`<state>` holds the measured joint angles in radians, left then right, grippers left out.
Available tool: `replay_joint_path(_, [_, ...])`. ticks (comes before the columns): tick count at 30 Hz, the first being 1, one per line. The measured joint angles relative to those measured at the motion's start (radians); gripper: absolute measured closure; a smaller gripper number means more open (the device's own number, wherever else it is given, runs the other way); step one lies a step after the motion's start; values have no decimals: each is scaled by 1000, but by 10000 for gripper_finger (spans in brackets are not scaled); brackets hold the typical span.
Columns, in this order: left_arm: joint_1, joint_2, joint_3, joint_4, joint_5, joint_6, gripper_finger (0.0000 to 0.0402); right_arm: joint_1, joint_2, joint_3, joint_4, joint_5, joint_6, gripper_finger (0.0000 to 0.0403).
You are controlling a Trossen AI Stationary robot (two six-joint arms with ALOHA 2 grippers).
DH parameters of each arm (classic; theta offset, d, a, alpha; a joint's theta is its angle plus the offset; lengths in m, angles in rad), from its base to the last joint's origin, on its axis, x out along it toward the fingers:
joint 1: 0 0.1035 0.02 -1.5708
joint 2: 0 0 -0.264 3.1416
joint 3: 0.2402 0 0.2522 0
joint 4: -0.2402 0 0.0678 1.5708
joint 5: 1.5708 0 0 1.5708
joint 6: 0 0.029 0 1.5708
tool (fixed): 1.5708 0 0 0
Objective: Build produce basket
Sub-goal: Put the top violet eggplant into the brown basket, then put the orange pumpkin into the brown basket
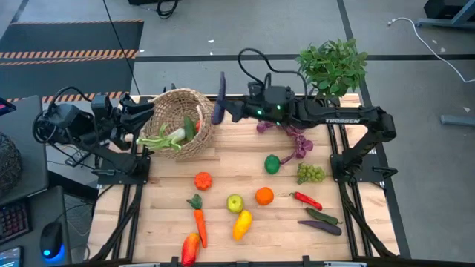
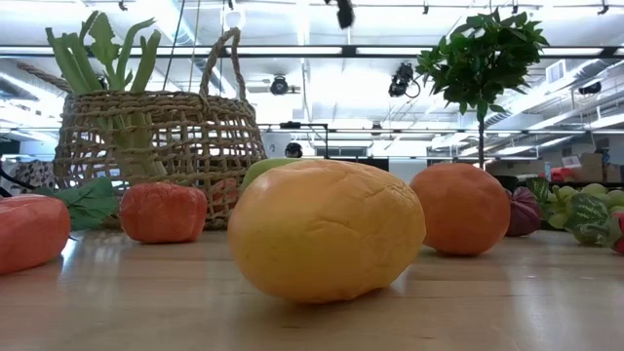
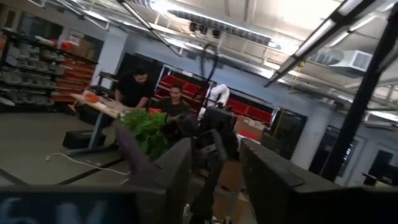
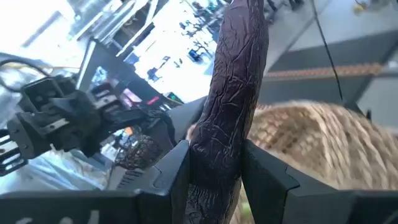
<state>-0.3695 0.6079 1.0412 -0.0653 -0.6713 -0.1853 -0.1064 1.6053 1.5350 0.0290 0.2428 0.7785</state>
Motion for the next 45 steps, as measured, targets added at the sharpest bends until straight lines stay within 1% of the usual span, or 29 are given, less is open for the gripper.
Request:
replay_joint_path(3, [0, 0, 0, 6, -2, -5, 219, -8, 61, 118, -33, -26, -84, 268])
replay_joint_path(6, [0, 0, 0, 10, -4, -4, 201, -14, 136, 248, -93, -31, -152, 268])
replay_joint_path(9, [0, 1, 17, 12, -29, 28, 193, -21, 216, 369, -111, -58, -209, 268])
replay_joint_path(14, [0, 14, 95, 4, -54, 87, 193, -29, 348, 526, -115, -103, -283, 267])
replay_joint_path(16, [0, 22, 121, -28, -59, 93, 197, -28, 395, 572, -112, -106, -287, 267])
replay_joint_path(20, [0, 30, 174, -153, -66, 87, 202, -29, 476, 645, -113, -107, -300, 267])
replay_joint_path(23, [0, 34, 194, -235, -69, 21, 201, -30, 523, 679, -122, -107, -327, 266])
replay_joint_path(26, [0, 40, 216, -351, -67, -104, 201, -33, 549, 695, -174, -106, -329, 260])
replay_joint_path(29, [0, 40, 237, -466, -35, -188, 204, -37, 557, 696, -212, -95, -328, 239])
replay_joint_path(31, [0, 39, 243, -496, -23, -217, 206, -43, 557, 696, -221, -71, -327, 215])
replay_joint_path(35, [0, 40, 247, -501, 6, -223, 207, -55, 556, 696, -223, -8, -327, 162])
replay_joint_path(40, [0, 47, 247, -513, 57, -223, 209, -61, 556, 733, -228, -24, -305, 105])
replay_joint_path(42, [0, 50, 247, -527, 93, -228, 211, -49, 556, 778, -269, -25, -309, 90])
replay_joint_path(44, [0, 53, 248, -570, 126, -259, 212, -29, 552, 825, -359, -25, -330, 81])
replay_joint_path(45, [0, 54, 248, -604, 140, -279, 212, -18, 536, 818, -384, -25, -343, 80])
